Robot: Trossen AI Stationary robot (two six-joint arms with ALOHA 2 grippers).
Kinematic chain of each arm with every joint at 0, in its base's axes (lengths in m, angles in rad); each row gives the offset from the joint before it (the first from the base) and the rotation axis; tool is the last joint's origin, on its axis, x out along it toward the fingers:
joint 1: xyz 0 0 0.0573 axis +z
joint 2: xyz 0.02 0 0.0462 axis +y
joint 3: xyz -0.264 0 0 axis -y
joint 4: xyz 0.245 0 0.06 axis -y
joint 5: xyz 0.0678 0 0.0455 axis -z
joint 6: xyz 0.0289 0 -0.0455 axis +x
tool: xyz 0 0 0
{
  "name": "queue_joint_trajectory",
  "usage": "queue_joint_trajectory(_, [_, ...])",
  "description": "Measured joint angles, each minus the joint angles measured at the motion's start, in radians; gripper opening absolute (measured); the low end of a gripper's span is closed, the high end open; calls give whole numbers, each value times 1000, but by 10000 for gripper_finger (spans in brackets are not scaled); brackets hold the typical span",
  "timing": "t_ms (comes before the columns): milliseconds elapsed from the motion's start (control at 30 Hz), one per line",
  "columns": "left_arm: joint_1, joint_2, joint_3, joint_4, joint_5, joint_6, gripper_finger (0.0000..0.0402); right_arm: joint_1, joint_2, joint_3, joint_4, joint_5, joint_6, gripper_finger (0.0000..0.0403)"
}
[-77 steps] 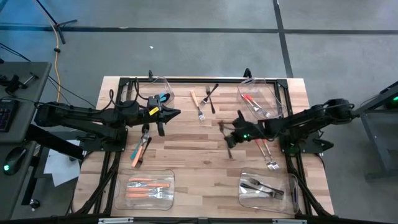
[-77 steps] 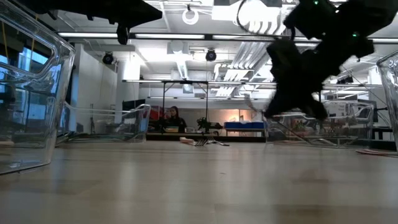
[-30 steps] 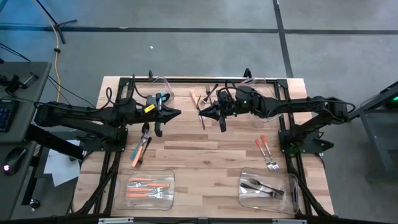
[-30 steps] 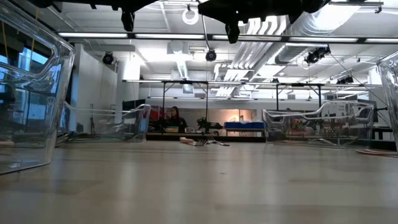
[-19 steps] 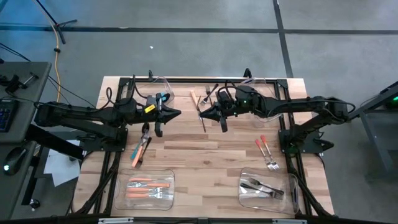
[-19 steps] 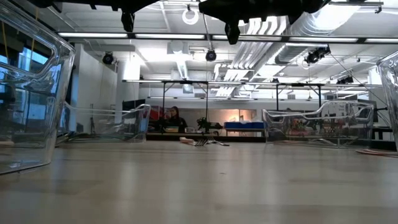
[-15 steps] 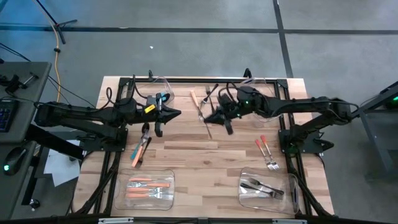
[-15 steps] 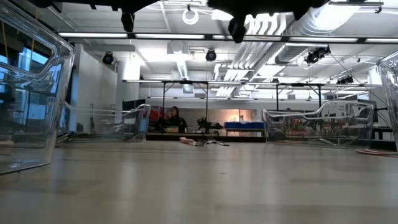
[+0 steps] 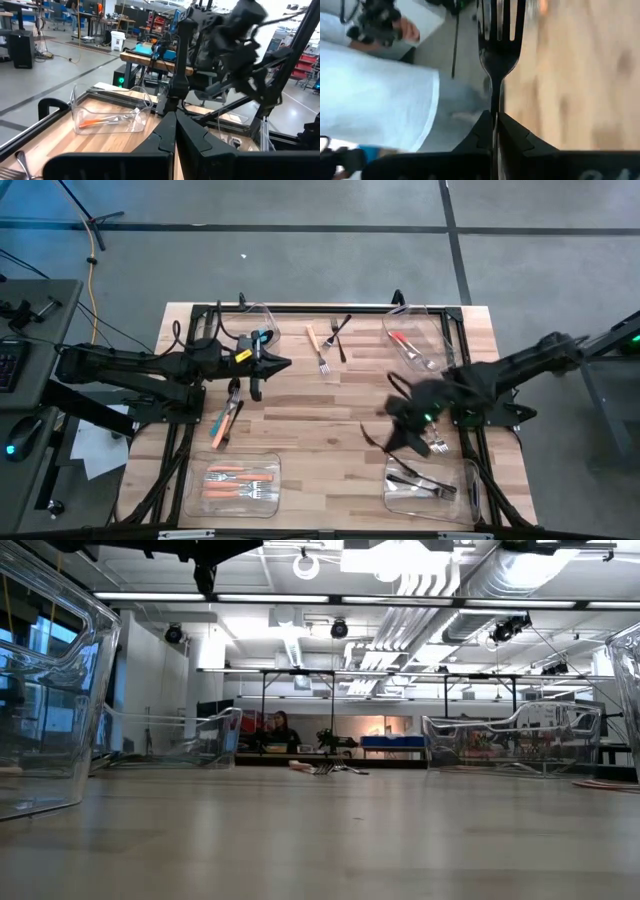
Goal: Sort silverware by color (type)
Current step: Put the black fork into the bottom right transparent bin
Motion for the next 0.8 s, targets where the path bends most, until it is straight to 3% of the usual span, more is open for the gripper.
queue_joint_trajectory(333, [0,0,0,-11,-4,46,0,373,-71,0,-253,199,495,0])
queue_joint_trajectory(567, [0,0,0,-11,-28,68,0,428,-66,0,-278,301,579,0])
queue_joint_trajectory(800, [0,0,0,-11,-28,70,0,465,19,0,-222,205,558,0])
